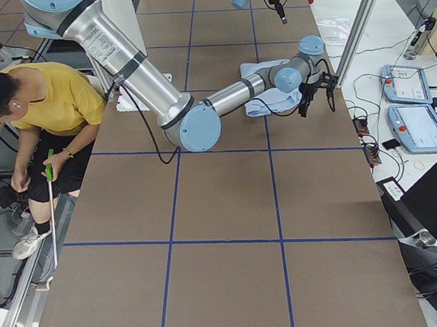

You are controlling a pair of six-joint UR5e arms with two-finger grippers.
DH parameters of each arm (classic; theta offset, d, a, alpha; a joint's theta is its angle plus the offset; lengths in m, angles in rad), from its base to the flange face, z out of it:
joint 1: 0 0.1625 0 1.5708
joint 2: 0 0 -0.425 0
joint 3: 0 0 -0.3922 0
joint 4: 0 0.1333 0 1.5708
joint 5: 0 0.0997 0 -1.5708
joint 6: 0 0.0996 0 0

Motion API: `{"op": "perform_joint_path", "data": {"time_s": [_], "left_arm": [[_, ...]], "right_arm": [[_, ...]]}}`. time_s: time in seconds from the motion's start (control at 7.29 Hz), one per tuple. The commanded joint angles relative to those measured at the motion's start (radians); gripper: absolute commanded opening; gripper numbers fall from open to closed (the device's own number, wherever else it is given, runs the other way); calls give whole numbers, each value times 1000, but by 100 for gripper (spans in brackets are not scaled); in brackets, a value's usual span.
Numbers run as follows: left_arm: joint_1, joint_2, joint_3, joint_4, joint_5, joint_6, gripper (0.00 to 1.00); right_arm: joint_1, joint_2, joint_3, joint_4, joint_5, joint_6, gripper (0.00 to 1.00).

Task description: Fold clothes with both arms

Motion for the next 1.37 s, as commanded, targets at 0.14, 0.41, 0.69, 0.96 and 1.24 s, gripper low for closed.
{"op": "perform_joint_path", "data": {"time_s": [0.14, 0.41, 0.69, 0.96, 1.24], "left_arm": [[-285, 243, -136, 67, -204, 520, 100], [-385, 305, -270, 377, -204, 834, 100], [-407, 372, -349, 599, -207, 993, 100], [-407, 457, -458, 595, -261, 952, 100], [-406, 471, -486, 593, -261, 952, 100]], "right_arm": [[288, -279, 166, -135, 146, -610, 100], [414, -431, 300, -316, 148, -970, 100], [429, -577, 480, -418, 149, -1033, 100], [416, -585, 488, -424, 172, -1027, 100], [389, -585, 481, -414, 180, -1027, 100]]}}
